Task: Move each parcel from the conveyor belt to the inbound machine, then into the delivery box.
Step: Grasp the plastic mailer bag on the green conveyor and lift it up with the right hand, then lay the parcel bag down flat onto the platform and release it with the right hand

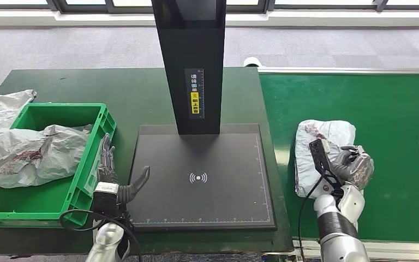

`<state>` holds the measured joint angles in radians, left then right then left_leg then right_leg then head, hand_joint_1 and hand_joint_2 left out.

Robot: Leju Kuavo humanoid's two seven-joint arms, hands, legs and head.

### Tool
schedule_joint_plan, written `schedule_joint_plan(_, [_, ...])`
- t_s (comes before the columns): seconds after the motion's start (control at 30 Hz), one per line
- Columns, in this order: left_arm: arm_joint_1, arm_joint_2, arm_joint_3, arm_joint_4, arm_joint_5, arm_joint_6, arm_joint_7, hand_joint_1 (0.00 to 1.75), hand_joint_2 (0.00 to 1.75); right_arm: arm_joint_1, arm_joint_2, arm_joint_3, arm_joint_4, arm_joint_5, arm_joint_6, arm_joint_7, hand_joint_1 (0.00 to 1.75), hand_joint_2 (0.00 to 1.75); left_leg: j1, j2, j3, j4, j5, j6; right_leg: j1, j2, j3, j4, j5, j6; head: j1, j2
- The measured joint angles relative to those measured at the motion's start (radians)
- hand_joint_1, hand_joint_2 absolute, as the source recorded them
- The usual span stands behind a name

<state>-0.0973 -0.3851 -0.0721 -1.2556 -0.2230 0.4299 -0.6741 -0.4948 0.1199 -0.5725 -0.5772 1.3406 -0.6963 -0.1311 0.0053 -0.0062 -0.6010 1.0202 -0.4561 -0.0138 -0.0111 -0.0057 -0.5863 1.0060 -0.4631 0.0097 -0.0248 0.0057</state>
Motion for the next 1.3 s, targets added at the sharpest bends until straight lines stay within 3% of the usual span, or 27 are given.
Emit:
schedule_joint_plan(0.13, [0.0,0.001,0.001,0.0,0.0,0.004,-0.005,0.0,1.75,0.045,0.036,0.022,-0.123,0.013,-0.001,-0.054,1.75,1.75,0.0,-0.001,0.0,0.0,0.0,0.0,0.0,-0.001,0.0,0.0,0.0,0.0,0.0,0.0])
schedule_joint_plan(0.33, [-0.001,0.002,0.003,0.009,0.0,0.006,-0.017,0.0,1.75,0.142,0.15,0.06,-0.429,-0.041,-0.005,-0.234,1.75,1.75,0.001,0.0,0.0,-0.001,0.0,0.0,0.001,0.0,-0.001,0.0,-0.001,-0.001,0.0,0.0])
schedule_joint_plan(0.47, [-0.005,0.003,0.007,0.021,0.0,0.006,-0.023,0.0,1.75,0.198,0.192,0.146,-0.576,-0.066,-0.006,-0.225,1.75,1.75,0.001,0.0,0.0,-0.001,0.0,0.0,0.001,-0.001,0.0,0.0,-0.001,0.0,0.0,0.0])
schedule_joint_plan(0.6, [-0.012,0.004,0.008,0.034,-0.003,0.006,-0.024,0.0,1.75,0.269,0.219,0.323,-0.684,-0.068,-0.007,-0.216,1.75,1.75,0.001,0.001,0.0,-0.001,0.0,-0.001,0.001,0.002,-0.001,0.0,-0.001,0.0,0.0,0.0])
schedule_joint_plan(0.73, [-0.016,0.004,0.008,0.042,-0.007,0.004,-0.025,0.0,1.75,0.294,0.223,0.478,-0.71,-0.092,-0.001,-0.226,1.75,1.75,0.001,0.001,0.0,-0.001,0.0,-0.001,0.001,0.002,0.0,0.0,-0.001,0.0,0.0,0.0])
schedule_joint_plan(0.97, [-0.024,0.004,0.008,0.046,-0.011,-0.004,-0.026,0.0,1.75,0.304,0.217,0.723,-0.652,-0.279,0.095,-0.254,1.75,1.75,0.001,0.003,0.001,-0.001,0.0,-0.001,0.001,0.003,-0.001,0.0,-0.001,-0.001,0.0,0.0])
schedule_joint_plan(1.3, [-0.027,0.004,0.008,0.056,-0.01,-0.003,-0.026,0.0,1.75,0.297,0.212,0.835,-0.537,-0.357,0.141,-0.276,1.75,1.75,0.001,0.003,0.0,-0.001,0.0,-0.001,0.001,0.003,-0.001,0.0,-0.001,-0.001,0.0,0.0])
